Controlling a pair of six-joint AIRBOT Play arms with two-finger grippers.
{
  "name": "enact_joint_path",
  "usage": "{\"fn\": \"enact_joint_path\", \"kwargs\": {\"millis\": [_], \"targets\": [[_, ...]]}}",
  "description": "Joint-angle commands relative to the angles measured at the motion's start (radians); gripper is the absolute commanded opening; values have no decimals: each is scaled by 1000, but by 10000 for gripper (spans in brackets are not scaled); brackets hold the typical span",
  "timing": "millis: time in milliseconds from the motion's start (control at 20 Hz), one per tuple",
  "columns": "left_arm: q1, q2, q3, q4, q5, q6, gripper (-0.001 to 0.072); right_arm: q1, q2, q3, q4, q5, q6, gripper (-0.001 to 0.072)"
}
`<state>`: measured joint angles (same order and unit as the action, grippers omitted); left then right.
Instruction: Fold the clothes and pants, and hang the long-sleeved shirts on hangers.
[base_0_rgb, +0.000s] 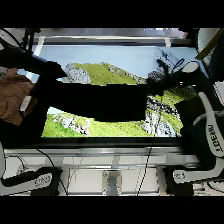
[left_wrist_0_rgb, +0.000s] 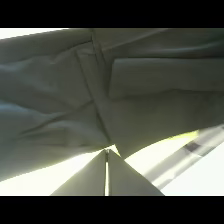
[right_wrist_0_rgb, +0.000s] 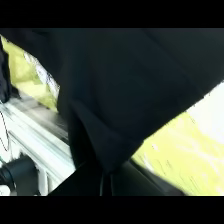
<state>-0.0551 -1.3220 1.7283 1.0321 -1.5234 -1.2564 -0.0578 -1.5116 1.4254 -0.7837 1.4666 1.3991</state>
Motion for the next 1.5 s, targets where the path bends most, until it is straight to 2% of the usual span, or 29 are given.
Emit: {"fn": "enact_joint_path", "kwargs": {"millis": [0,200,400,600,700,900,1050,1200,1350,1450], "targets": [[-138,0,0,-35,16,-3,13,-132,107,2,-42,182,11,4],[-351,-130,0,27,174,0,12,-198,143,36,10,149,74,4],[-490,-380,0,84,227,-1,12,-191,143,90,210,-14,95,3],[-531,-538,0,82,329,-53,12,-102,134,102,219,-131,133,3],[-531,-566,0,82,413,-98,12,-36,112,101,177,-150,134,3],[-511,-574,0,82,522,-106,12,54,70,101,117,-214,140,3],[-492,-565,0,84,488,-105,12,72,57,101,118,-253,196,3],[-429,-493,0,163,352,-105,12,113,56,101,117,-272,255,3],[-320,-351,0,311,239,-105,13,211,47,101,118,-390,271,3],[-235,-246,0,359,187,-104,13,299,14,101,118,-488,303,3]]}}
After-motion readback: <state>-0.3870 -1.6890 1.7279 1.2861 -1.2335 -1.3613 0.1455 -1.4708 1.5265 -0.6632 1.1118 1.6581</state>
